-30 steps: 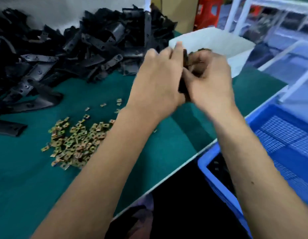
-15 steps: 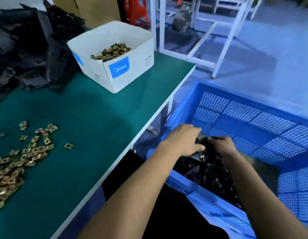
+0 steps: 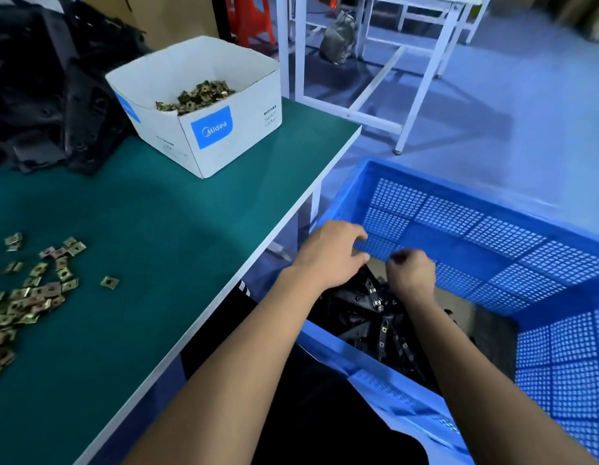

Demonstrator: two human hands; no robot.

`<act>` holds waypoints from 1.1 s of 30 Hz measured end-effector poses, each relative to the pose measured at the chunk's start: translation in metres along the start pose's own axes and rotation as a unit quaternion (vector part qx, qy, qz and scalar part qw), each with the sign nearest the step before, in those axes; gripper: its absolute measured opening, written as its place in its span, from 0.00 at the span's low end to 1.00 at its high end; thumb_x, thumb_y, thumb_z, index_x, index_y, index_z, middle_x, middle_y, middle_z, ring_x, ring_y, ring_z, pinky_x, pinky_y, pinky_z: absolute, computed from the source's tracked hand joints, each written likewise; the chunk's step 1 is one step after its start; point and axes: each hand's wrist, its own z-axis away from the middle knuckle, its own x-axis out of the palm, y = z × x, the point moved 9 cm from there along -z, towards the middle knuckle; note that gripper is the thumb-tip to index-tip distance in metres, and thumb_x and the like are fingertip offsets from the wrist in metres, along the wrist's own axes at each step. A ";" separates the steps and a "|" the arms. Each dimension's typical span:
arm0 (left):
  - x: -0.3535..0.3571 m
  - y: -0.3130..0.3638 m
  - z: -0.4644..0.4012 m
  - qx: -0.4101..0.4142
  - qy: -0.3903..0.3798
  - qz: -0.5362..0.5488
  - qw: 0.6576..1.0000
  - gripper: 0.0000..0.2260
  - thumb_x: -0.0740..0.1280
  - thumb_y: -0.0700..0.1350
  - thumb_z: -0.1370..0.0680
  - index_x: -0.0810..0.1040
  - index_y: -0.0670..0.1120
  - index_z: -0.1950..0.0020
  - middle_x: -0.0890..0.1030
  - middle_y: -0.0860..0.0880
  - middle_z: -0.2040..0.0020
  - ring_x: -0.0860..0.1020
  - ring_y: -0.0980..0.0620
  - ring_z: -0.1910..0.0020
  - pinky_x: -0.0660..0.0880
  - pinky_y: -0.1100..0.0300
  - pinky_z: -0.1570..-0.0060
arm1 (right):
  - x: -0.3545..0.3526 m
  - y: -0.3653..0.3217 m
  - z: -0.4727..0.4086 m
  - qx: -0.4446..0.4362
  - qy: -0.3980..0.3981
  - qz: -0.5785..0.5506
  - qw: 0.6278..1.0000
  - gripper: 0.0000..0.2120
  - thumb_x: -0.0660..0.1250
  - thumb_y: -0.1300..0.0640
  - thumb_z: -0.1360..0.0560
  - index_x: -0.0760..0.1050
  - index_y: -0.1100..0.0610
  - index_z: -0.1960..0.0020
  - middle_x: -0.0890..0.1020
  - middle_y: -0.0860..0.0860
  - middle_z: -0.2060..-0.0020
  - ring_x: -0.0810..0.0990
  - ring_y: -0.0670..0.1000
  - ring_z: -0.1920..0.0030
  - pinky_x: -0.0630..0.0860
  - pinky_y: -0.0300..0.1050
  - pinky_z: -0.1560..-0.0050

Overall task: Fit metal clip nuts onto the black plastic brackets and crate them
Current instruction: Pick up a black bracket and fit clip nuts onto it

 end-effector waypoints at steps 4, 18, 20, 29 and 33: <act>-0.089 0.009 0.021 0.033 0.208 0.100 0.972 0.06 0.73 0.48 0.23 0.84 0.51 0.47 0.86 0.57 0.55 0.82 0.56 0.62 0.80 0.55 0.54 | -0.062 -0.128 0.047 -0.225 0.141 -0.096 0.959 0.07 0.66 0.56 0.22 0.83 0.55 0.50 0.87 0.53 0.59 0.84 0.57 0.57 0.79 0.50 0.55; -0.300 -0.181 0.305 -0.206 0.606 -0.017 0.768 0.09 0.65 0.50 0.19 0.82 0.49 0.53 0.84 0.54 0.61 0.81 0.56 0.61 0.79 0.52 0.53 | 0.084 -0.426 0.314 -0.592 -0.165 -0.016 0.788 0.05 0.69 0.52 0.24 0.81 0.52 0.52 0.85 0.51 0.58 0.83 0.59 0.55 0.81 0.53 0.53; -0.308 -0.207 0.357 -0.262 0.612 -0.083 0.741 0.08 0.65 0.49 0.20 0.82 0.49 0.47 0.83 0.55 0.56 0.81 0.52 0.55 0.77 0.54 0.48 | 0.111 -0.446 0.345 -0.610 -0.191 0.002 0.769 0.07 0.70 0.49 0.23 0.82 0.52 0.49 0.85 0.52 0.54 0.83 0.58 0.52 0.81 0.53 0.50; -0.315 -0.316 0.470 -0.520 0.435 -0.186 0.712 0.30 0.66 0.44 0.22 0.65 0.50 0.19 0.66 0.45 0.21 0.57 0.39 0.20 0.53 0.39 0.22 | 0.196 -0.483 0.467 -0.712 -0.183 0.158 0.660 0.26 0.64 0.38 0.19 0.71 0.58 0.34 0.78 0.59 0.40 0.80 0.64 0.43 0.69 0.52 0.54; -0.316 -0.321 0.447 -0.492 0.369 -0.256 0.745 0.30 0.68 0.49 0.22 0.66 0.48 0.21 0.69 0.43 0.25 0.61 0.38 0.22 0.45 0.35 0.21 | 0.198 -0.473 0.486 -0.762 -0.190 0.138 0.604 0.17 0.63 0.42 0.17 0.74 0.56 0.41 0.81 0.56 0.47 0.81 0.62 0.47 0.70 0.52 0.55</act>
